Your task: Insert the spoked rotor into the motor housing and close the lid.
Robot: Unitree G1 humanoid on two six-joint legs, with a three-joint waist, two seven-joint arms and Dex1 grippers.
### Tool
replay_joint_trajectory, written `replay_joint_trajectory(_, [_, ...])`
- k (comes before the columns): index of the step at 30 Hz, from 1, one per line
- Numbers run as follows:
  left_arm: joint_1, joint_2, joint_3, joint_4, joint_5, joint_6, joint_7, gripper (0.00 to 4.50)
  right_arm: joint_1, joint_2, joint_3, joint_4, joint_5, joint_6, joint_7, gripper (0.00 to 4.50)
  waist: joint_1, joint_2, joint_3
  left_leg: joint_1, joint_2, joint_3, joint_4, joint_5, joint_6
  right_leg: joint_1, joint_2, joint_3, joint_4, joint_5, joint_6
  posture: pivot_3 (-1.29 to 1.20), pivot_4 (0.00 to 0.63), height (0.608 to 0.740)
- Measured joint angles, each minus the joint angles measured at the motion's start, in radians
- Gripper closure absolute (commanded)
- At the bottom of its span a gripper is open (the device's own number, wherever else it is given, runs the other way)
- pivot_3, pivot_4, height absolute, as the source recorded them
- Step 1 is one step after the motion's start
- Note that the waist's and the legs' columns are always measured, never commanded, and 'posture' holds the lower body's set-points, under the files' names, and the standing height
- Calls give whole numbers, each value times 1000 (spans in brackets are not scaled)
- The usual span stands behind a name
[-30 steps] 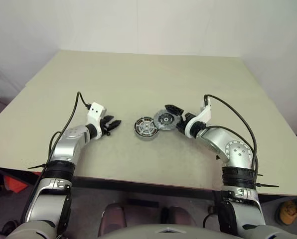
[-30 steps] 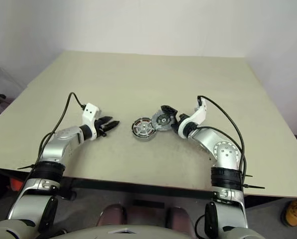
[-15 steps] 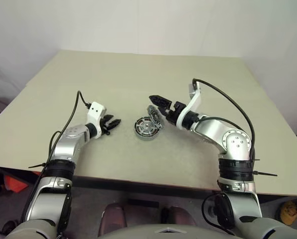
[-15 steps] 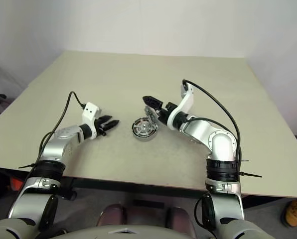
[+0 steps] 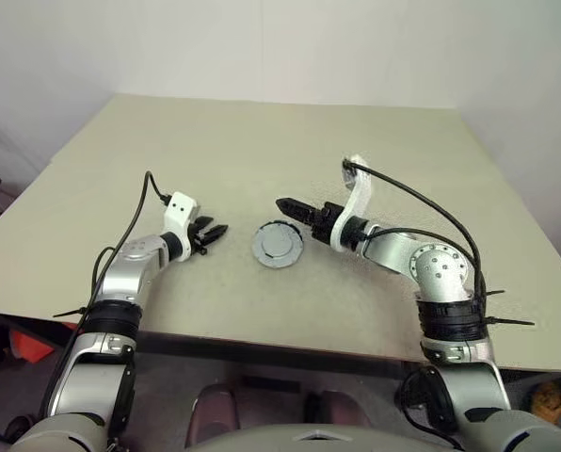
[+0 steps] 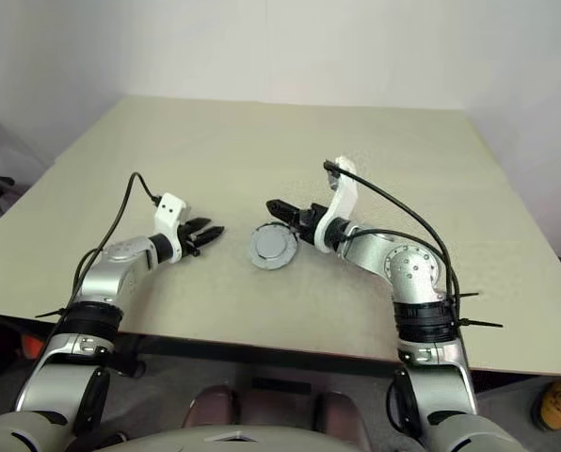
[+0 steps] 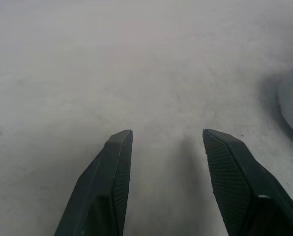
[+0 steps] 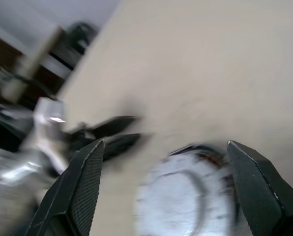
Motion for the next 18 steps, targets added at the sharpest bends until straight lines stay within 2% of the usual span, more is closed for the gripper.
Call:
replay_joint_trajectory(2, [-2,0,0,2,0,0,0,2063,1,-109,132,-28,-208,-144,145,20,1,0,0,0,0,0,0,0,0,0,0,0,0,0,0,0,0,740])
replay_joint_trajectory(5, [-4,-1,0,5,0,0,-1,2063,6,-160,230,-27,-400,-303,300,20,-2,0,0,1,1,0,0,0,0,0,0,0,1,-1,-1,0,0,740])
replay_joint_trajectory(10, [-10,-6,-1,6,0,-4,-8,2063,11,-119,252,10,-492,-400,457,20,-5,0,0,1,0,0,2,0,1,0,0,0,1,-2,-4,0,0,740])
replay_joint_trajectory(18, [-6,-6,-1,4,0,-4,-9,2063,42,-19,278,127,-614,-441,544,20,-7,0,0,2,0,0,2,0,1,1,0,0,3,-2,-5,0,0,740])
